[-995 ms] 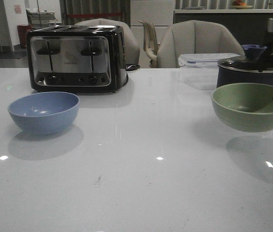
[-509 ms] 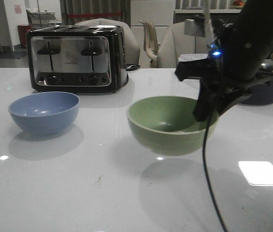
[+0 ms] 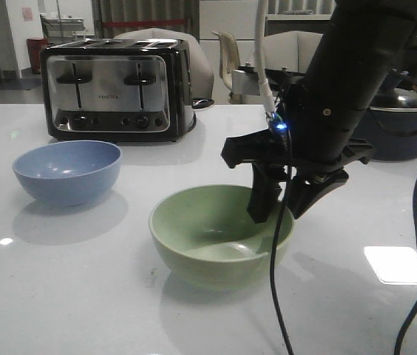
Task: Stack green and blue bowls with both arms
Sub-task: 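Slide the green bowl with the right gripper toward the table center, then release the green bowl and lift the right gripper away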
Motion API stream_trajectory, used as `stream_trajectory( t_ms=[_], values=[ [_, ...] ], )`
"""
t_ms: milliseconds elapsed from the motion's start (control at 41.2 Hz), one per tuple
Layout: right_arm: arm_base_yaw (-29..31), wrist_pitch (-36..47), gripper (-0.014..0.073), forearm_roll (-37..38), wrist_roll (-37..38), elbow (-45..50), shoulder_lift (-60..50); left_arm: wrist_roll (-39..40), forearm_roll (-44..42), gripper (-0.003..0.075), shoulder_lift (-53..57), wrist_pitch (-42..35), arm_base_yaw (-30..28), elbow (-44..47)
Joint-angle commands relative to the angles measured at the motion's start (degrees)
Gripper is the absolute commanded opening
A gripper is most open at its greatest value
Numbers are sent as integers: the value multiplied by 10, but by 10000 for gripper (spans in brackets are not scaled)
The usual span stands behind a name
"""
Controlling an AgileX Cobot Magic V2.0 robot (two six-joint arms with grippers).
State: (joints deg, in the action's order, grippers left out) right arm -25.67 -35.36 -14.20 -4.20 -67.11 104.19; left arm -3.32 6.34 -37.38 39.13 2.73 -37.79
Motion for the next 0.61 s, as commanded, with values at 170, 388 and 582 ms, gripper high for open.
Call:
stream_trajectory(
  t_ms=[170,388,582],
  values=[
    [0,29,451,31,-20,17,-150,3,7,582,-6,-44,-1,-17],
    [0,32,451,72,-39,116,-307,-14,7,582,-38,-51,-1,-17],
    [0,20,451,86,-38,201,-416,-14,11,582,-97,-48,-1,-37]
  ],
)
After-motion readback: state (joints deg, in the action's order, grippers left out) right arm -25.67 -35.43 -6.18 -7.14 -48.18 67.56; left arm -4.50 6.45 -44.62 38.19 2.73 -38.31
